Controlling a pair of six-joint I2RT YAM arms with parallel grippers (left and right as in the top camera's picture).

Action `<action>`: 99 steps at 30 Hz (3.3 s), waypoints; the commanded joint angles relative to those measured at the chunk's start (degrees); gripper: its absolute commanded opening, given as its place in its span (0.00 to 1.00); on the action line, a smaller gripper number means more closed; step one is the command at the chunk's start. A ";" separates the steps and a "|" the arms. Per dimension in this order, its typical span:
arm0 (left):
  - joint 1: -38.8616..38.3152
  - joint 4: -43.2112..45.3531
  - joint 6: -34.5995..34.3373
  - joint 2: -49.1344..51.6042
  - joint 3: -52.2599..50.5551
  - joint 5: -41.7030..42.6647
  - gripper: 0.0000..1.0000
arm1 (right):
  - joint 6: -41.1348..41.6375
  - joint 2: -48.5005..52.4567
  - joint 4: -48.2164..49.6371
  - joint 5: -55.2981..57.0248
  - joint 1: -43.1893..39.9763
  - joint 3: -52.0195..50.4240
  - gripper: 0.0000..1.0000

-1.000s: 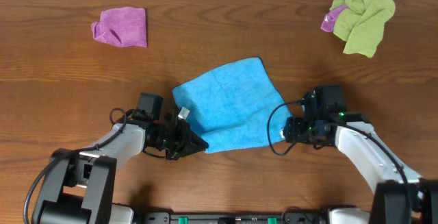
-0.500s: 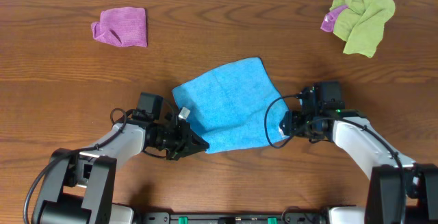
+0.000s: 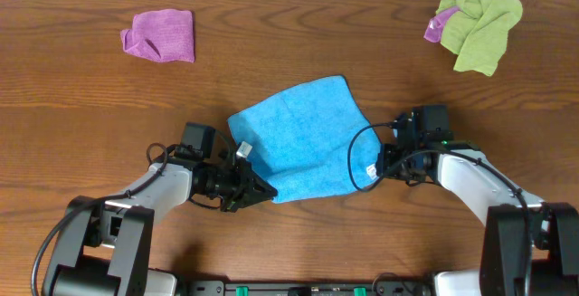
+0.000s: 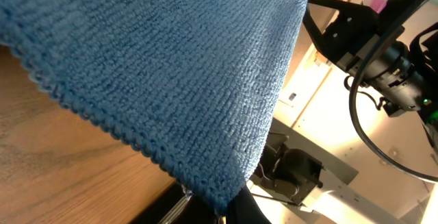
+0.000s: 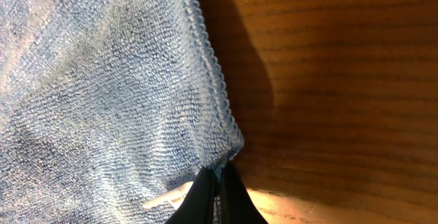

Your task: Fold the cloth

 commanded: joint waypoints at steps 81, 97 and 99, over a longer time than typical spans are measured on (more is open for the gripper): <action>3.06 24.15 -18.05 -0.22 2.14 -24.26 0.12 | 8.44 -3.58 22.23 6.60 4.92 -0.81 0.01; -0.13 23.87 -20.68 -0.22 2.14 -30.93 0.51 | 8.39 -3.58 21.29 6.60 5.03 -0.26 0.01; -0.92 24.79 -21.75 -0.22 2.14 -31.76 0.51 | 8.39 -3.58 21.27 6.62 5.03 -0.26 0.01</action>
